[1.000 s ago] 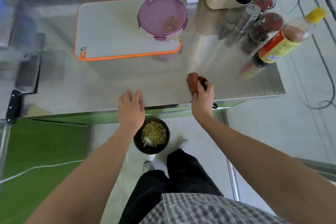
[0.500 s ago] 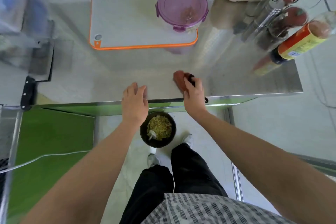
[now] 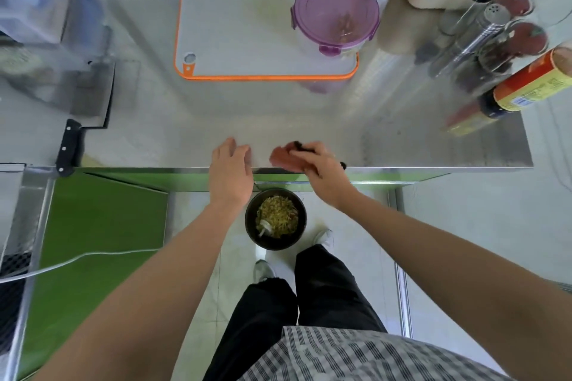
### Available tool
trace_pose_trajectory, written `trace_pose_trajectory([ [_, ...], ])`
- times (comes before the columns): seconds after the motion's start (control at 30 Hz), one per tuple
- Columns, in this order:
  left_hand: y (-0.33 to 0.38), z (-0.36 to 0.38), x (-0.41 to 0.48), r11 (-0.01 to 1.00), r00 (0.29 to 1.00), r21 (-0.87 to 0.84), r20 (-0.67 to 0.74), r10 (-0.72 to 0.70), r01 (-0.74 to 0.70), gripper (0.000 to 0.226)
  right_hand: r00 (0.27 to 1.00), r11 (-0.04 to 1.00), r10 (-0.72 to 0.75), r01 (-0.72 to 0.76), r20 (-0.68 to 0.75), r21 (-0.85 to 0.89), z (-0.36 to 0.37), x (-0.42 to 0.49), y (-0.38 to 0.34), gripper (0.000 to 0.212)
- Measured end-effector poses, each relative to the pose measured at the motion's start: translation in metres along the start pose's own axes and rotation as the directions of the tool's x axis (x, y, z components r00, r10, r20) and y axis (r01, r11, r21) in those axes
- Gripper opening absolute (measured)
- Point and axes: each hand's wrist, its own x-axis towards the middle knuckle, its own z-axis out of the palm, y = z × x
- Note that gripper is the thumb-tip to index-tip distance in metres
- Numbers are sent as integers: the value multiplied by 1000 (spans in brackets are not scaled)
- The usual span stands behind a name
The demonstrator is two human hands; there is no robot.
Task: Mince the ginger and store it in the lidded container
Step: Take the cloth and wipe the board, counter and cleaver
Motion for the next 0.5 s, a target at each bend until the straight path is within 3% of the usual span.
trace_pose_trajectory([
  [0.1, -13, 0, -5, 997, 999, 61, 9, -39, 38, 34, 958, 980, 185, -196, -221, -28, -8, 12, 6, 47],
  [0.13, -16, 0, -8, 997, 998, 61, 25, -50, 48, 38, 964, 980, 176, -190, -200, -55, -1, 9, 2, 47],
  [0.23, -24, -1, -13, 999, 998, 39, 60, -37, 35, 42, 997, 999, -32, 32, 74, -2, 24, -12, -21, 44],
  [0.3, -28, -3, -14, 1000, 998, 22, 65, -16, 15, 39, 999, 999, -35, 35, -7, 33, 27, -10, -24, 46],
  [0.37, -32, -5, -17, 1000, 997, 15, 81, -9, 8, 40, 980, 992, 127, -129, -154, -1, 24, -5, -22, 47],
  [0.47, -35, -6, -21, 1000, 994, 27, 112, 2, -5, 45, 997, 998, 64, -66, 48, 22, 25, -15, -30, 45],
  [0.5, -34, -6, -22, 999, 993, 36, 121, 6, -10, 46, 998, 998, 46, -48, 40, 48, 26, -20, -31, 44],
])
